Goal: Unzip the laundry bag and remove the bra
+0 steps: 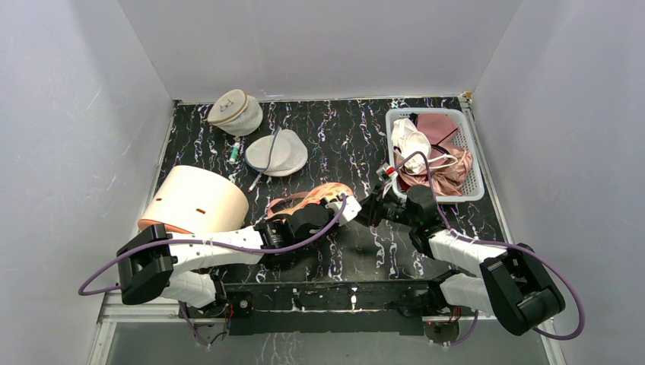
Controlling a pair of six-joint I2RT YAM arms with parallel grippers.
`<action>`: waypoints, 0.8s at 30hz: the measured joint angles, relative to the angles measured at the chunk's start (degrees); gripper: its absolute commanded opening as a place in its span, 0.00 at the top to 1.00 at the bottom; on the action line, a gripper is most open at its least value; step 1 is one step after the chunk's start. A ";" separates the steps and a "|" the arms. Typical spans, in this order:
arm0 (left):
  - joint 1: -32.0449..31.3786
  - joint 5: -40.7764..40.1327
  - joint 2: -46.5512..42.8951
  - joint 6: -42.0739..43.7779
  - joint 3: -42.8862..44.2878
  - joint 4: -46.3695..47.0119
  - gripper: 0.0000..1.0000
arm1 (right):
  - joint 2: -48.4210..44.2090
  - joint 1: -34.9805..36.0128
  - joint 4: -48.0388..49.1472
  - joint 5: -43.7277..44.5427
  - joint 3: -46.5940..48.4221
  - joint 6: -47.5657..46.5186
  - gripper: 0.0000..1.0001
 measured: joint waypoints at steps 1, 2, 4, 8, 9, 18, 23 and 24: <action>0.00 0.00 -0.02 0.00 0.00 0.02 1.00 | 0.00 0.00 0.11 0.04 0.00 0.20 0.85; 0.00 0.00 -0.04 0.00 0.00 0.02 1.00 | 0.00 0.00 0.13 0.11 0.00 0.24 0.86; 0.09 0.02 -0.07 0.00 0.00 0.04 1.00 | 0.00 0.00 0.11 0.37 0.00 0.48 0.89; 0.15 0.09 -0.11 0.02 0.00 0.17 1.00 | -0.24 0.00 -0.68 1.49 0.02 0.26 1.00; 0.15 0.13 -0.11 0.04 0.00 0.26 1.00 | -0.44 0.00 -1.25 1.81 0.04 0.13 1.00; 0.20 0.59 -0.44 0.26 -0.02 1.36 1.00 | -5.51 0.44 -7.17 8.15 0.11 -1.09 1.00; 0.20 1.99 -1.07 1.27 -0.37 1.36 1.00 | -6.43 0.26 -13.57 16.39 1.81 -1.66 1.00; 0.20 2.34 -1.18 1.53 -0.57 1.42 1.00 | -6.12 0.13 -15.50 18.10 3.06 -1.97 1.00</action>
